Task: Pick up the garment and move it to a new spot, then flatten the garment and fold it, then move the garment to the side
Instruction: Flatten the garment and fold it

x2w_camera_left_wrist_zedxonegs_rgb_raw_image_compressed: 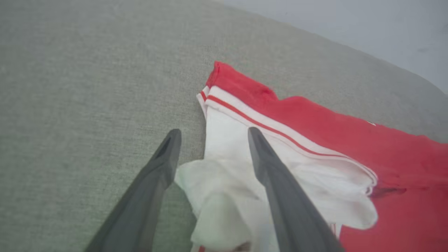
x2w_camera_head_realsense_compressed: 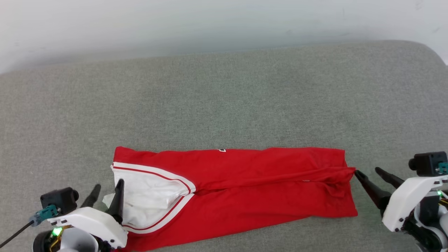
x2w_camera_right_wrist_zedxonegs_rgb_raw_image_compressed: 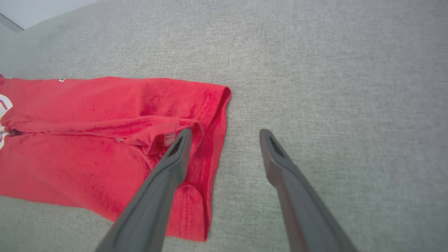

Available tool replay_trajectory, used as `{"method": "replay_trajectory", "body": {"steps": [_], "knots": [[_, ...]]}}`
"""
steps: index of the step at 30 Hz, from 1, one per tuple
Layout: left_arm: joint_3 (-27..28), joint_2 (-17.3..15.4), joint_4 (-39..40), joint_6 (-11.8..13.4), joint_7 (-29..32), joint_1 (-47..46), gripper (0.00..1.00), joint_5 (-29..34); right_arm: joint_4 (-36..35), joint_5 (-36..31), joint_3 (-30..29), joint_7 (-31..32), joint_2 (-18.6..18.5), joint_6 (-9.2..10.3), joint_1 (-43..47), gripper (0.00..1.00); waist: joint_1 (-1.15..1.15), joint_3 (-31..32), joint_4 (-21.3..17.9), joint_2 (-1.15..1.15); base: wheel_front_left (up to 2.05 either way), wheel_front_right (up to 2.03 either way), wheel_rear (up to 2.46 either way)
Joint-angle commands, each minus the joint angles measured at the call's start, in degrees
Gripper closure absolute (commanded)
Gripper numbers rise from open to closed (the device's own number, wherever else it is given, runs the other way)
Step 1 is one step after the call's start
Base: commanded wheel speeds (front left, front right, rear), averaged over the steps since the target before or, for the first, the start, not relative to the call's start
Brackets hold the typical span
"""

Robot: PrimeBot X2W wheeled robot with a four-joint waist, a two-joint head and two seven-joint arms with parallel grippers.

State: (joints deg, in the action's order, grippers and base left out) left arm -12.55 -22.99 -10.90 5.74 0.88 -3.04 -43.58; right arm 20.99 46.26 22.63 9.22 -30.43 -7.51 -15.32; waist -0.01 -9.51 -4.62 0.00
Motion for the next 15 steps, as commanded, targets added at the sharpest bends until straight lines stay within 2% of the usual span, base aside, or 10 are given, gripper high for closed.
{"method": "replay_trajectory", "body": {"steps": [1, 9, 15], "knots": [[-0.14, -0.03, 0.82, 0.09, -1.97, -1.12, 0.0, 1.3, -1.04, 0.03, -1.04, 0.99, -0.72, 0.04, 1.31, 0.0, 0.01, 0.94, -0.14, 0.0, 0.0, 0.0, 0.0], [-1.95, 1.22, 5.13, 0.87, -11.74, -2.96, 0.0, 8.18, -4.65, 1.25, -9.96, 11.14, -2.41, 0.04, 2.98, 0.0, 0.01, 2.92, 0.91, 0.0, 0.0, 0.0, 0.0], [-3.98, 3.06, 9.8, 2.74, -15.23, -3.67, 0.0, 14.25, -5.06, 1.4, -14.36, 21.45, 0.55, 0.04, 3.2, 0.0, 0.01, 2.33, 3.76, 0.0, 0.0, 0.0, 0.0]]}}
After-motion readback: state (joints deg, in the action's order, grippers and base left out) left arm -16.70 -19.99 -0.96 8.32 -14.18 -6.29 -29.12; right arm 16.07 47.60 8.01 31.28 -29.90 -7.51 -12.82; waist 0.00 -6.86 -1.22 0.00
